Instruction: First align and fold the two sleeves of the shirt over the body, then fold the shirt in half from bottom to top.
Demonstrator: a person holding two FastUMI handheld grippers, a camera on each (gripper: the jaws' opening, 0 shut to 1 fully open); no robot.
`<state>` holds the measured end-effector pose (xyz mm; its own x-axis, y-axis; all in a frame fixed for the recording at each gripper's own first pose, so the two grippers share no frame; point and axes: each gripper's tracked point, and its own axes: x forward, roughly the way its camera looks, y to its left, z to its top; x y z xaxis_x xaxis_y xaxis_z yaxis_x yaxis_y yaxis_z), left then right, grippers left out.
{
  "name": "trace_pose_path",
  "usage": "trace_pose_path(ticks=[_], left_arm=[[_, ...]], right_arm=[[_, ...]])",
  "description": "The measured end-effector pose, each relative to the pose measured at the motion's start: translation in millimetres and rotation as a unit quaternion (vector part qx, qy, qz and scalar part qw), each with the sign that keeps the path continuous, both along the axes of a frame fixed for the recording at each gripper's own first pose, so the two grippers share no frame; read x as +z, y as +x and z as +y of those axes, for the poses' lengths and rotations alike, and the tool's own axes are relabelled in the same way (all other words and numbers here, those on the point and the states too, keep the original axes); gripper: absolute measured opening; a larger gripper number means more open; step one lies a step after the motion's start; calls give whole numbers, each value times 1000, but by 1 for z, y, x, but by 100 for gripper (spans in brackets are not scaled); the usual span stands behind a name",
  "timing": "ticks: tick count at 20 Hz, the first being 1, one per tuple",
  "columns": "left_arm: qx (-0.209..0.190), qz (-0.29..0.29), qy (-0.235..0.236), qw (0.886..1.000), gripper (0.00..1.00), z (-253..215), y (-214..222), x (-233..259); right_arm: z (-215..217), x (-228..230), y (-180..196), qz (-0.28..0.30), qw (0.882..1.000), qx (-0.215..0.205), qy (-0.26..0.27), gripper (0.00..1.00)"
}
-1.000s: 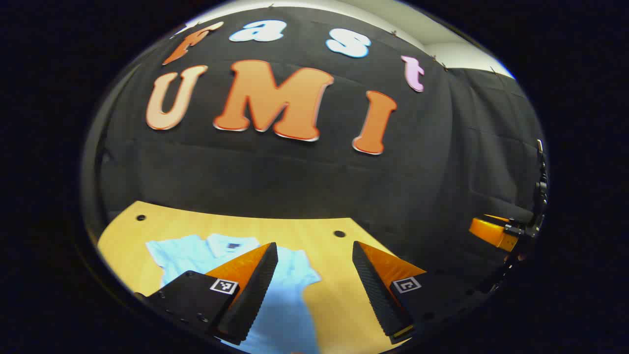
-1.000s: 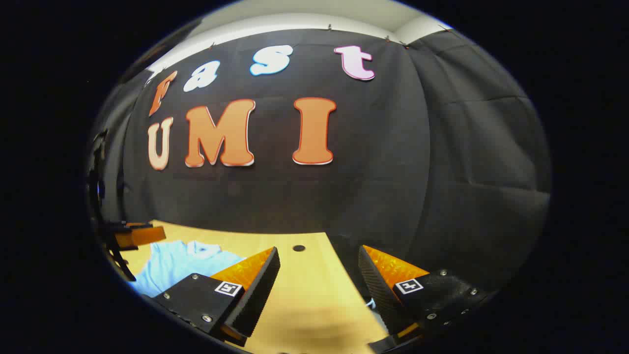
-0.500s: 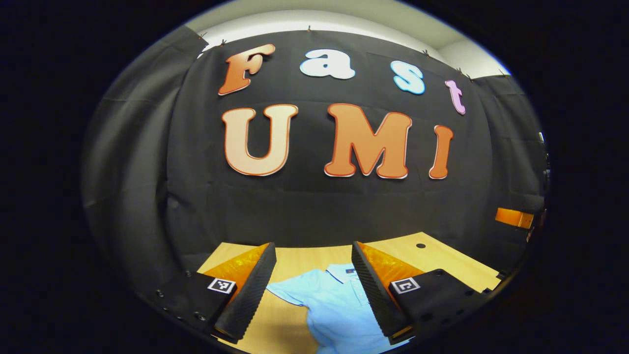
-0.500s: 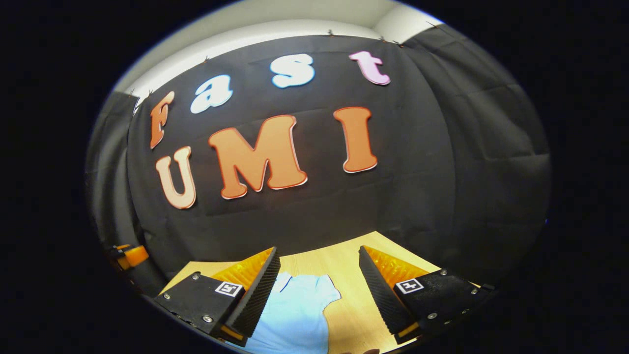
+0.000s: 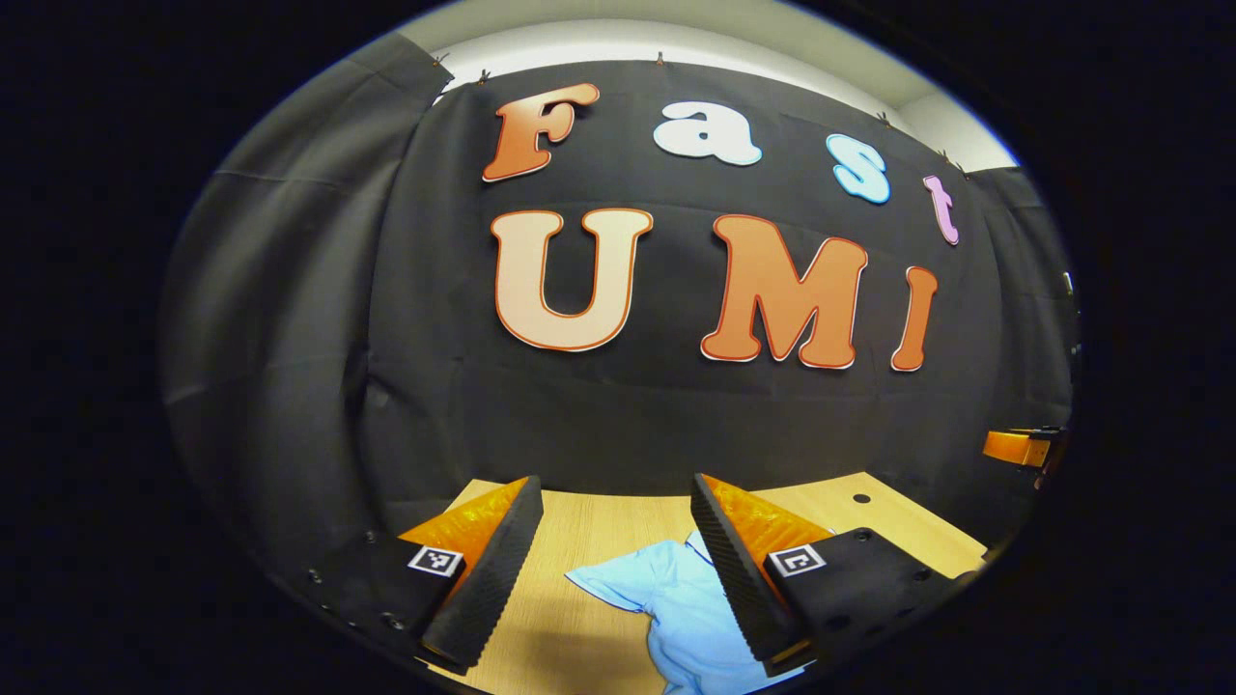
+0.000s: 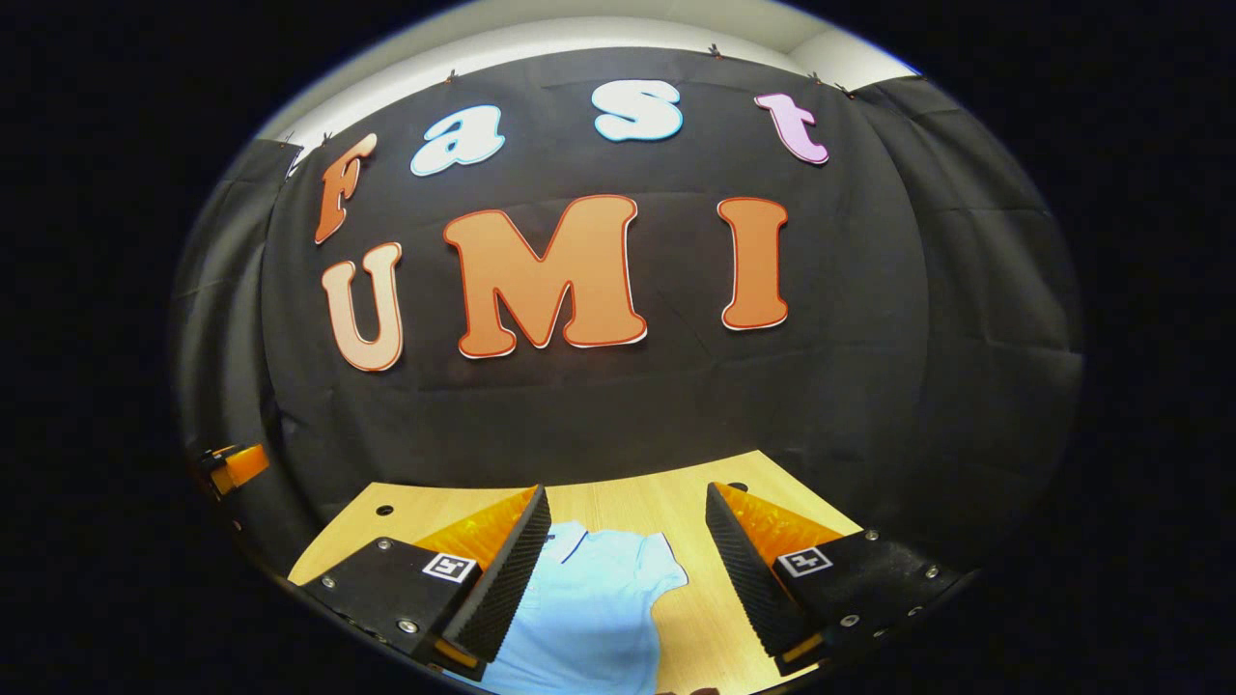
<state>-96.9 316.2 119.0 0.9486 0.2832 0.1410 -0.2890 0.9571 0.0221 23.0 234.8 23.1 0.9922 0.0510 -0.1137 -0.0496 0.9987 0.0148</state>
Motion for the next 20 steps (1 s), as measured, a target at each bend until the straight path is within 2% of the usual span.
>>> trace_pose_path(ticks=[4,9,10,17,20], left_arm=[[5,2,5,1000,100,3,23,5],[11,9,-11,1000,99,6,52,-2],[13,11,-15,1000,99,8,56,-3],[32,26,-6,999,99,24,78,-9],[39,35,-6,999,100,30,84,-13]], right_arm=[[-13,-7,34,35,999,-10,-14,98],[-6,-38,84,110,993,14,-32,100],[-5,-47,95,126,991,18,-44,97],[-20,-134,160,245,960,26,-135,98],[-28,-182,175,305,938,30,-162,99]])
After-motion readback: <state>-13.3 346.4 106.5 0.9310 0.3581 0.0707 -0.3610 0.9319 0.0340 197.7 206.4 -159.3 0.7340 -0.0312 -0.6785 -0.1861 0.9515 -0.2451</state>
